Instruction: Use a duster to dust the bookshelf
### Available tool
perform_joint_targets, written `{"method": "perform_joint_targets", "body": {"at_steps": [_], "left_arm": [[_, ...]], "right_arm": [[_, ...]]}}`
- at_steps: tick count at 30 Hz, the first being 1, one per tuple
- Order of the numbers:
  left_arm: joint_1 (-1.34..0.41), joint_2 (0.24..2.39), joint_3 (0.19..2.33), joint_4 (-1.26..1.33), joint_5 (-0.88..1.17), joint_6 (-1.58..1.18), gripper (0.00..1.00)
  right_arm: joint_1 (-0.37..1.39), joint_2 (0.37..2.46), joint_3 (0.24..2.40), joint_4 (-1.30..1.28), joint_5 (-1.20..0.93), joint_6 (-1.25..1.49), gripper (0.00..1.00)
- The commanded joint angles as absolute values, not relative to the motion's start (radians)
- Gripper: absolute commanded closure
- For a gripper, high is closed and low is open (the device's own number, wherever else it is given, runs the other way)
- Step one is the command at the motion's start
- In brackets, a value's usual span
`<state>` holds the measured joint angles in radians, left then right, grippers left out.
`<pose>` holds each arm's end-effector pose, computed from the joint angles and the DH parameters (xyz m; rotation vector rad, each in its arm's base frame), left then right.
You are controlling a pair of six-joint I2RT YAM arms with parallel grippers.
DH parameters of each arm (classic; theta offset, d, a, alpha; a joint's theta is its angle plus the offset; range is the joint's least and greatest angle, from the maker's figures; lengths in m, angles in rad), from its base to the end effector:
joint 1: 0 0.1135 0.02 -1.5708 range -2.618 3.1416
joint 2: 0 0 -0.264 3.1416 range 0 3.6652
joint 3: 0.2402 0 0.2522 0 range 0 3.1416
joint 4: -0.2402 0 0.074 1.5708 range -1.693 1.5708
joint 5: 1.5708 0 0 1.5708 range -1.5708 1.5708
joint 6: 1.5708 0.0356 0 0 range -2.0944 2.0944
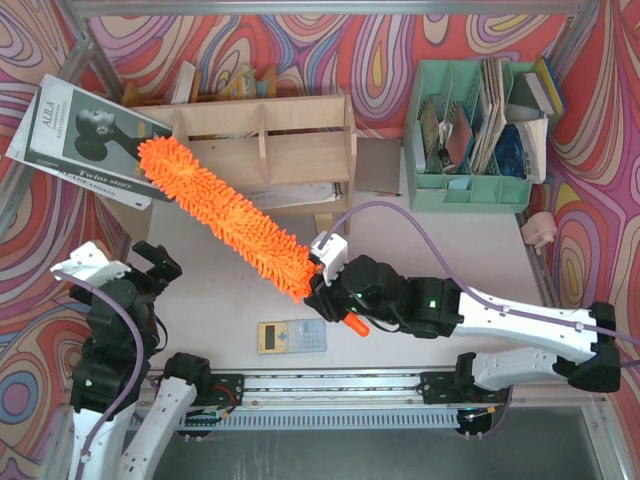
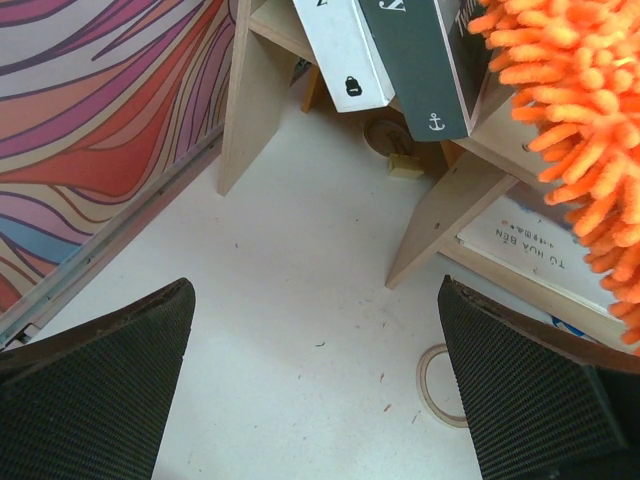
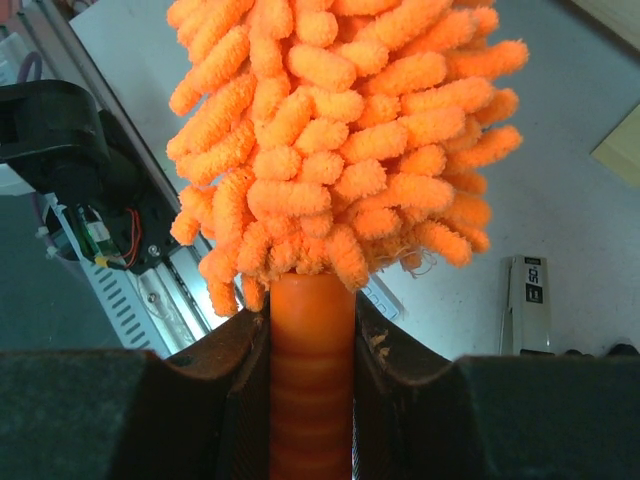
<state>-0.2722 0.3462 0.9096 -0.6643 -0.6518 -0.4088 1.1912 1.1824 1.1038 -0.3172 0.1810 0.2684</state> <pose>0.0525 0.0078 0.3743 -0.5889 1.5424 0.0264 0.1058 0.2480 0.3564 -0.7974 1.8806 0.7674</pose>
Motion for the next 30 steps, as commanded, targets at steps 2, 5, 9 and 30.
{"method": "perform_joint_targets", "body": {"at_steps": [2, 5, 9, 30], "left_arm": [[-0.267, 0.342, 0.899, -0.666, -0.656, -0.413, 0.02], [-0.267, 0.341, 0.899, -0.668, -0.659, -0.413, 0.02], [-0.267, 0.326, 0.897, -0.667, -0.670, -0.414, 0.02], [-0.267, 0.335, 0.897, -0.666, -0.670, -0.414, 0.01]], "right_arm": [[1.195, 1.111, 1.151, -0.234, 0.215, 0.203, 1.00], [1.196, 1.117, 1.173, -0.165, 0.176, 0.187, 1.00], [1.198, 1.182, 1.213, -0.111, 0.108, 0.182, 1.00], [1.182, 1.446, 1.377, -0.117, 0.126, 0.188, 1.00]]}}
